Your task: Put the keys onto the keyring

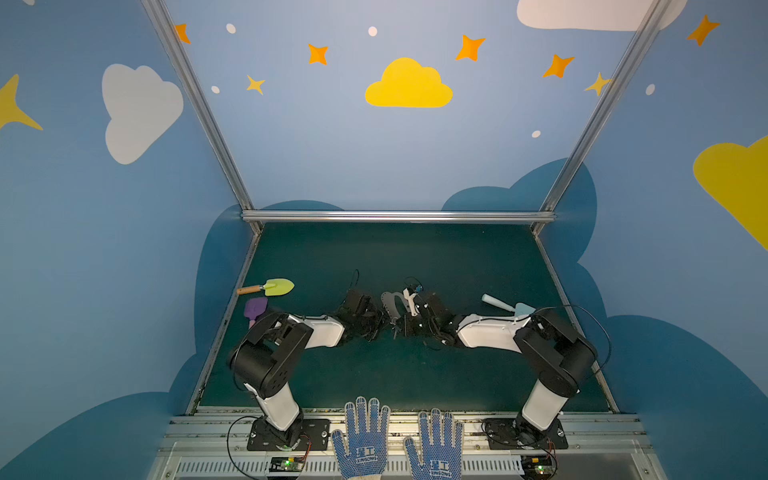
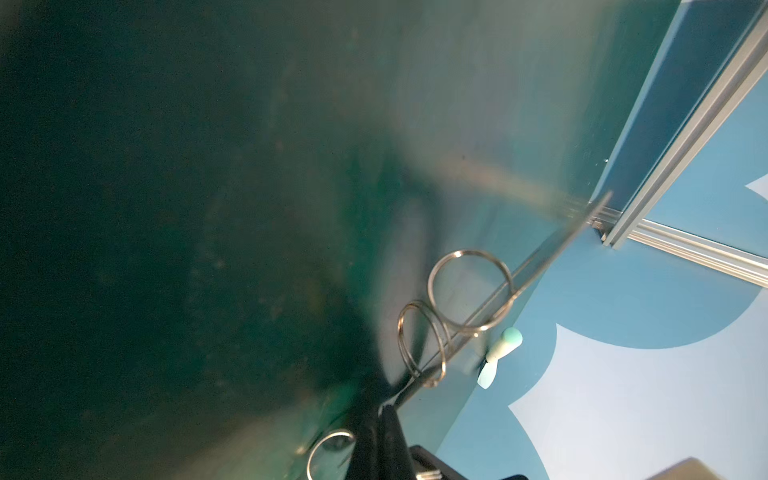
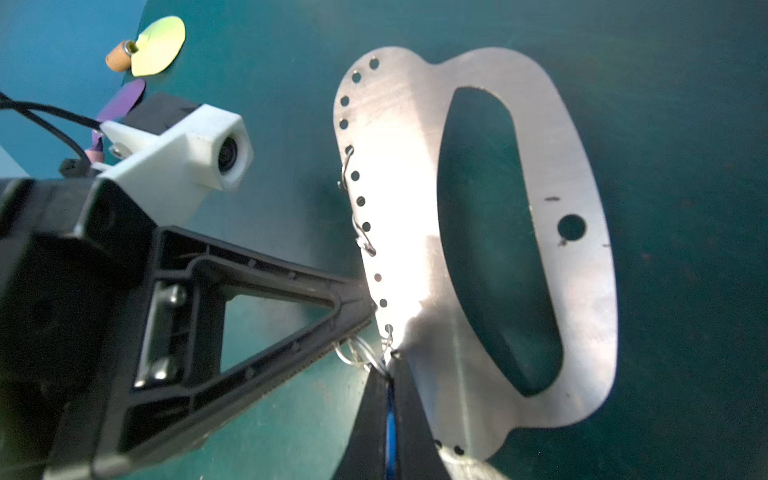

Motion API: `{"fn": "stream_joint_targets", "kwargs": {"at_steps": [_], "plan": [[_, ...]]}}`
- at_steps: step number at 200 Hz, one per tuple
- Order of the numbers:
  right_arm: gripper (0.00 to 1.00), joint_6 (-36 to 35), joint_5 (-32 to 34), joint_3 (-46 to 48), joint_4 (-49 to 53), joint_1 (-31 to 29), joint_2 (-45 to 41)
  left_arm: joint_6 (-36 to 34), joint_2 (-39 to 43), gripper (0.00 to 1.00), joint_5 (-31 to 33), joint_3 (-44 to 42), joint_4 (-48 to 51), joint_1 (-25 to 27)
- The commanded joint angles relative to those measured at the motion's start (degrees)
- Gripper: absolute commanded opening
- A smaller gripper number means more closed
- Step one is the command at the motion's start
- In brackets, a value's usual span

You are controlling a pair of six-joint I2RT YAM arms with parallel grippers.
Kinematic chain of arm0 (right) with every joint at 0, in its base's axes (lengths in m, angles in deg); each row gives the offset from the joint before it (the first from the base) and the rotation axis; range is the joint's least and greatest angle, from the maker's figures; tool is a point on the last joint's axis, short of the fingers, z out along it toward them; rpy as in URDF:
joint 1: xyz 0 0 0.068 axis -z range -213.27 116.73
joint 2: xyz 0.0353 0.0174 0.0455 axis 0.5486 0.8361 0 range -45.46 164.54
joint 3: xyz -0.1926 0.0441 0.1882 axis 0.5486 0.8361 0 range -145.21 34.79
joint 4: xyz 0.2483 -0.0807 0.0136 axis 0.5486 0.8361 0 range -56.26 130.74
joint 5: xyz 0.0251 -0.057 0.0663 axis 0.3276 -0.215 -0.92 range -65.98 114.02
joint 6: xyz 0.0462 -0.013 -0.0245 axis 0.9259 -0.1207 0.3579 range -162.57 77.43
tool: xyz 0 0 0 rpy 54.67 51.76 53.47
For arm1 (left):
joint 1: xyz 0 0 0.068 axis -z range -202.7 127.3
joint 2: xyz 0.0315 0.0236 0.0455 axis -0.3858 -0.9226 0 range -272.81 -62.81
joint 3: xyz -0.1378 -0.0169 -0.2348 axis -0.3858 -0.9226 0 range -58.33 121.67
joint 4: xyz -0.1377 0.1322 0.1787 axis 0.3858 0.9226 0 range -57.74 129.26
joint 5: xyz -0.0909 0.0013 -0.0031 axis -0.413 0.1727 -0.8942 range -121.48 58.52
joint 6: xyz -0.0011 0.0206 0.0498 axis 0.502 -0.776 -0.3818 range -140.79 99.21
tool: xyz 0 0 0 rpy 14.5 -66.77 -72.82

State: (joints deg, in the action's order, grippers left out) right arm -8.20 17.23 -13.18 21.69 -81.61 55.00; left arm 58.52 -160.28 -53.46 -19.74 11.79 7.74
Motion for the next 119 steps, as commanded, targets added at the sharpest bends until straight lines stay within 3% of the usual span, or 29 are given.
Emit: {"fn": "stream_joint_targets", "kwargs": {"at_steps": [1, 119], "plan": [[0.0, -2.7, -7.0, 1.5, 14.0, -1.4, 1.2, -0.5, 2.2, 0.04, 2.3, 0.0, -3.6, -0.8], [0.0, -8.3, -9.2, -5.3, 28.3, -2.1, 6.4, 0.0, 4.3, 0.04, 2.8, -1.8, -6.5, -1.9]]}}
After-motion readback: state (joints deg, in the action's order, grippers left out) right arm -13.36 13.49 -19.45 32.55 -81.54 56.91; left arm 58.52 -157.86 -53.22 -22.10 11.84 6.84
